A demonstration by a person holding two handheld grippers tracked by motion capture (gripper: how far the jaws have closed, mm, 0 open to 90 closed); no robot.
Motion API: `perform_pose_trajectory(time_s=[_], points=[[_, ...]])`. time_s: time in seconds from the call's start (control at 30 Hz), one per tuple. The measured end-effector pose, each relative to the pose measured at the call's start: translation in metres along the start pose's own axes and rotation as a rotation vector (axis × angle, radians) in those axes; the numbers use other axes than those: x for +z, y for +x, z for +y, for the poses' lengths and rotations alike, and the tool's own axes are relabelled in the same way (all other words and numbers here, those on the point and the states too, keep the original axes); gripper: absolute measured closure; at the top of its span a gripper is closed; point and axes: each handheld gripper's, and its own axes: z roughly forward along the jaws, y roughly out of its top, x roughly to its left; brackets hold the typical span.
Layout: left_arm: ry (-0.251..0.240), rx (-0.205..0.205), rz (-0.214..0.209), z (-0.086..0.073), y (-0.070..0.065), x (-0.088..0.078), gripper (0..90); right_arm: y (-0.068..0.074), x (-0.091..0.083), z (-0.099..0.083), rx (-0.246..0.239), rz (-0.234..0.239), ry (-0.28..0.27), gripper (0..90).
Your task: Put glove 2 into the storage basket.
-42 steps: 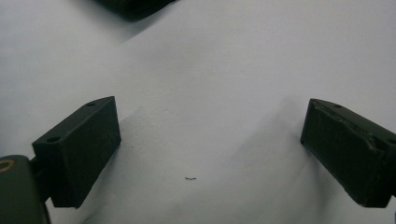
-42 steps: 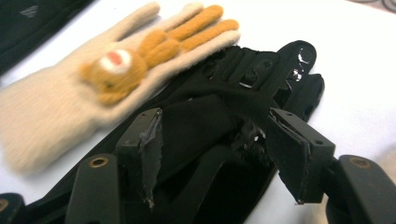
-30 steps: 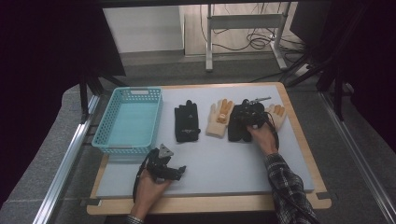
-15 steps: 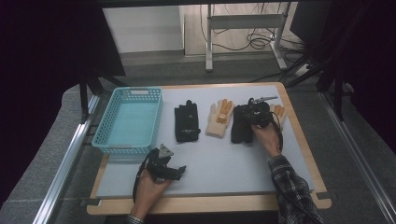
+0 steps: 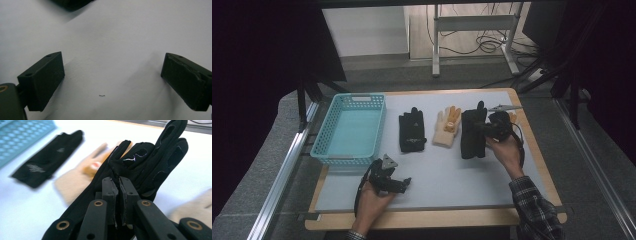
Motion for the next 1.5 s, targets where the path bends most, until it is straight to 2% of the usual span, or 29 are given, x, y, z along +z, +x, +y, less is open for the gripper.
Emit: perform_pose_trajectory(time_s=[0.07,0.1,0.13,0.23,0.27,0.3,0.33,0.37,0.4,0.43,0.5,0.53,0.57,0.7,0.73,0.87,0.9,0.93,0.97,1.0,1.07,1.13,1.3,1.33,1.5], points=[[0.0,0.0,0.0,0.0,0.0,0.0,5.5,0.005,-0.003,-0.002,-0.006,0.013,-0.001,82.6],[0.002,0.0,0.0,0.0,0.0,0.0,5.5,0.016,-0.009,-0.006,-0.019,0.034,-0.007,82.6],[0.002,0.0,0.0,0.0,0.0,0.0,5.5,0.016,-0.009,-0.006,-0.019,0.034,-0.007,82.6],[0.0,0.001,0.001,0.0,0.0,0.0,5.5,0.034,-0.017,-0.014,-0.037,0.065,-0.012,82.5],[-0.001,0.001,0.001,0.0,0.0,0.0,5.5,0.045,-0.021,-0.019,-0.038,0.095,-0.016,82.5],[-0.001,0.001,0.001,0.0,0.0,0.0,5.5,0.045,-0.021,-0.019,-0.038,0.095,-0.016,82.5],[-0.002,-0.001,0.001,0.0,0.0,0.0,5.5,0.055,-0.025,-0.026,-0.035,0.126,-0.016,82.5],[-0.002,-0.001,0.001,0.0,0.0,0.0,5.5,0.055,-0.025,-0.026,-0.035,0.126,-0.016,82.5],[-0.002,-0.001,0.001,0.0,0.0,0.0,5.5,0.064,-0.026,-0.033,-0.025,0.153,-0.013,82.4],[-0.002,-0.001,0.001,0.0,0.0,0.0,5.5,0.064,-0.026,-0.033,-0.025,0.153,-0.013,82.4],[-0.002,-0.001,0.002,0.0,0.0,0.0,5.5,0.073,-0.025,-0.041,-0.018,0.173,-0.004,82.4],[-0.003,-0.001,0.002,0.0,0.0,0.0,5.5,0.083,-0.024,-0.049,-0.02,0.183,0.004,82.3],[-0.003,-0.001,0.002,0.0,0.0,0.0,5.5,0.083,-0.024,-0.049,-0.02,0.183,0.004,82.3],[-0.003,-0.003,0.001,0.0,0.0,0.0,5.5,0.101,-0.015,-0.067,-0.033,0.181,0.006,82.2],[-0.002,-0.003,0.002,0.0,0.0,0.0,5.5,0.101,-0.015,-0.067,-0.033,0.181,0.006,82.2],[0.0,-0.001,0.001,0.0,0.0,0.0,5.6,0.113,0.001,-0.082,-0.039,0.197,0.046,80.5],[0.0,-0.001,0.001,0.0,0.0,0.0,5.5,0.113,0.001,-0.082,-0.039,0.197,0.046,80.5],[0.0,-0.001,0.001,0.0,0.0,0.0,5.6,0.116,0.005,-0.086,-0.064,0.191,0.056,74.0],[0.0,-0.001,0.001,0.0,0.0,0.0,5.6,0.116,0.005,-0.086,-0.064,0.191,0.056,74.0],[0.0,-0.001,0.001,0.0,0.0,0.0,5.6,0.113,0.004,-0.085,-0.083,0.168,0.048,67.8],[0.001,-0.001,0.001,0.0,0.0,0.0,5.6,0.111,0.002,-0.083,-0.074,0.165,0.036,66.3],[0.001,-0.001,0.001,0.0,0.0,0.0,5.6,0.1,-0.004,-0.077,-0.071,0.133,0.02,66.2],[0.001,-0.001,0.001,0.0,0.0,0.0,5.5,0.089,-0.006,-0.078,-0.07,0.109,0.032,70.1],[0.001,-0.001,0.001,0.0,0.0,0.0,5.6,0.084,-0.005,-0.08,-0.068,0.113,0.035,71.8],[0.001,-0.001,0.001,0.0,0.0,0.0,5.6,0.083,0.001,-0.079,-0.086,0.119,0.043,71.8]])
